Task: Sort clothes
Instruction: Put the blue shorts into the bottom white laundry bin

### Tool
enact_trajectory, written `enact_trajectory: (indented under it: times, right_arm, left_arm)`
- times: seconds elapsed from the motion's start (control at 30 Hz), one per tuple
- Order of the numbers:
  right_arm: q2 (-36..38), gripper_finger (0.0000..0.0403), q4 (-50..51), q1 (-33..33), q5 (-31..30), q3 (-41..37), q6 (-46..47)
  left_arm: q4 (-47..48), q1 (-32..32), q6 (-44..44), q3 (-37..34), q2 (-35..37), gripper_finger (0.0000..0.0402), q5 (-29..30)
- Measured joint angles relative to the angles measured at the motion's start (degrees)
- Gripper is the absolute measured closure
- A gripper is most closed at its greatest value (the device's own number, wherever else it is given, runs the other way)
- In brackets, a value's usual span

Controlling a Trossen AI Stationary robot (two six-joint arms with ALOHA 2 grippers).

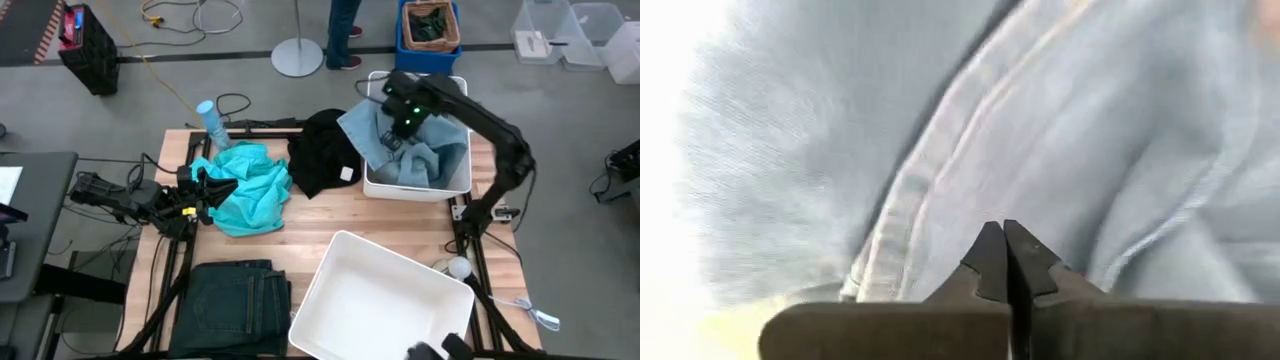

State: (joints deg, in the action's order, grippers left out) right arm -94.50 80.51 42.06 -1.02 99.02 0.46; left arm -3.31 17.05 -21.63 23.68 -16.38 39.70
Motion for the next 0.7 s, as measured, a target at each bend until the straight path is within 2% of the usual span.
enact_trajectory:
  times: [0.17, 0.27, 0.5, 0.57, 0.7]
  right_arm:
    - [9.8, 0.0388, -12.2, -2.6, -0.2, -0.1, 2.4]
    - [16.1, 0.0372, -21.2, -5.1, 3.2, 0.0, 4.7]
    - [26.3, 0.0317, -40.8, -10.9, 4.0, 0.0, 10.1]
    - [27.8, 0.03, -43.5, -12.5, 4.1, 0.0, 10.6]
    - [29.4, 0.0271, -45.4, -15.2, 4.2, 0.0, 11.2]
  left_arm:
    - [-0.1, 0.0, -2.9, 0.0, -0.6, 0.0327, 0.3]
    - [0.2, -0.7, -6.7, 0.0, -2.7, 0.0327, 0.9]
    - [2.8, -5.0, -13.5, 1.4, -14.4, 0.0327, 0.7]
    - [6.5, -6.6, -13.6, 4.3, -18.5, 0.0327, 0.2]
    - [20.7, -10.3, -11.0, 12.8, -27.0, 0.0321, -3.0]
